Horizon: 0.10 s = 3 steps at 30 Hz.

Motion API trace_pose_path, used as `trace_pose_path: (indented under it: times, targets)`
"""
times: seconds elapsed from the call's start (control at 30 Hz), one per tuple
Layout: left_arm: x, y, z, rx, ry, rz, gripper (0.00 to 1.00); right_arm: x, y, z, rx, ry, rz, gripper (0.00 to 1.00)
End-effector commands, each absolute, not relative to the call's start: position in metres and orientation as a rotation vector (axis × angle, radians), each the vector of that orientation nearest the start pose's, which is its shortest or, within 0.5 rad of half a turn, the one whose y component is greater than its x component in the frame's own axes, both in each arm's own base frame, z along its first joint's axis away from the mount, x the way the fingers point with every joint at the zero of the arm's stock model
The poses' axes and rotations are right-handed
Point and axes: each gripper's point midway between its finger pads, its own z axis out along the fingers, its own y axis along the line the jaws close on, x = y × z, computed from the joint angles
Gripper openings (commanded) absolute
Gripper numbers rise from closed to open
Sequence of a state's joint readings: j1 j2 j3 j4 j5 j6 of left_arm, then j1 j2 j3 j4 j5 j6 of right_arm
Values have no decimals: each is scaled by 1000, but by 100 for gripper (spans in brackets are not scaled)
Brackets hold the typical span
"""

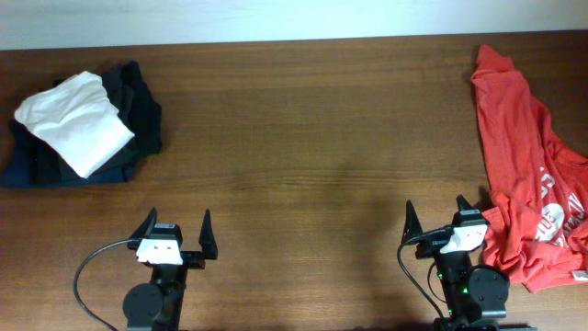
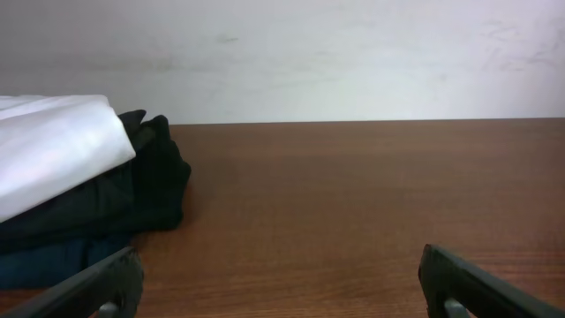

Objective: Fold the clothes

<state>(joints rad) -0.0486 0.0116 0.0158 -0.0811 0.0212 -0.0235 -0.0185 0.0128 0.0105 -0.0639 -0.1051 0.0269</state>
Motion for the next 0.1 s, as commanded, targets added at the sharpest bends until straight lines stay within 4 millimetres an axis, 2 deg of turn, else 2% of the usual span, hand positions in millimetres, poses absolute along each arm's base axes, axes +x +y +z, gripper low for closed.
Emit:
trace_pose_path:
  times: [0.0, 0.07]
  targets:
    - [245, -15, 156, 28, 1650, -72, 99, 246, 13, 157, -31, 1643, 97, 99]
    - [245, -15, 156, 28, 1650, -72, 99, 246, 13, 158, -31, 1642, 97, 99]
